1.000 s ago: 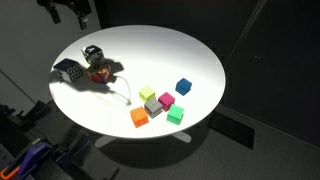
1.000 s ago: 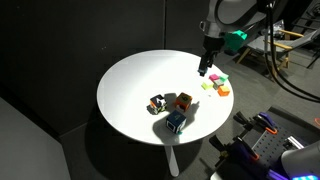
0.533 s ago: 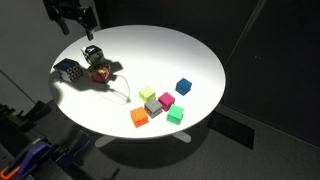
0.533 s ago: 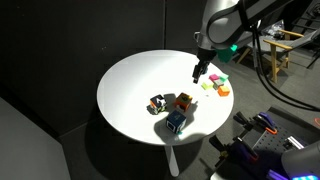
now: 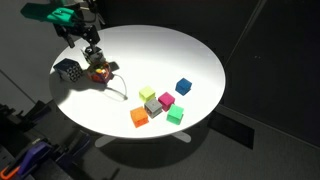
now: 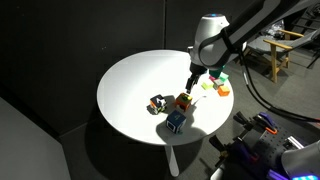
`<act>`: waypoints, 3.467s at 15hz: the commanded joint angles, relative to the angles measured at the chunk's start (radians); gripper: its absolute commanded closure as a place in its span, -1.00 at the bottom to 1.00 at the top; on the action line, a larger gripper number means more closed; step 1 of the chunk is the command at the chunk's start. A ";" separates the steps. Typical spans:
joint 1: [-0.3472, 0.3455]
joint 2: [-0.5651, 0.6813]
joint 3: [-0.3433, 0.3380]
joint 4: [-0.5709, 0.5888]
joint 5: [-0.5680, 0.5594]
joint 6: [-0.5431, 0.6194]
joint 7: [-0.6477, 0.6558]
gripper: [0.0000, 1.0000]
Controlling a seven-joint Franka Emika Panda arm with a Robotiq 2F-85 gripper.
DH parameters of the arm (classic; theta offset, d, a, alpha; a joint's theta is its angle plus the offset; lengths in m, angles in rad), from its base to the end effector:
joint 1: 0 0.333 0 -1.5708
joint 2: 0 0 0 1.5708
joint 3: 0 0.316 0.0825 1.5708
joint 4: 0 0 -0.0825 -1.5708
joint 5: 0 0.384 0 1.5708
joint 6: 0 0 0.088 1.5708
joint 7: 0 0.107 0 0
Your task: Pick up the square toy on the right and put it on top of the square toy at the back of the table.
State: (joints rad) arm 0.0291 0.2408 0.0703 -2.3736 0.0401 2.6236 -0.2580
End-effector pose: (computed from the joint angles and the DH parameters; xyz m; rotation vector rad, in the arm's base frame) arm 0.5065 0.0504 0.2239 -3.0658 -0.4956 -0.0193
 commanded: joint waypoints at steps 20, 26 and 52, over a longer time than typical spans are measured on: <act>0.003 0.363 -0.008 0.278 -0.060 0.066 0.059 -1.00; 0.002 0.389 -0.006 0.284 -0.058 0.071 0.062 -1.00; 0.096 0.253 -0.060 0.304 -0.057 -0.092 0.320 0.60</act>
State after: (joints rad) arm 0.1115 0.5397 0.0189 -2.0639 0.0071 2.5642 0.0096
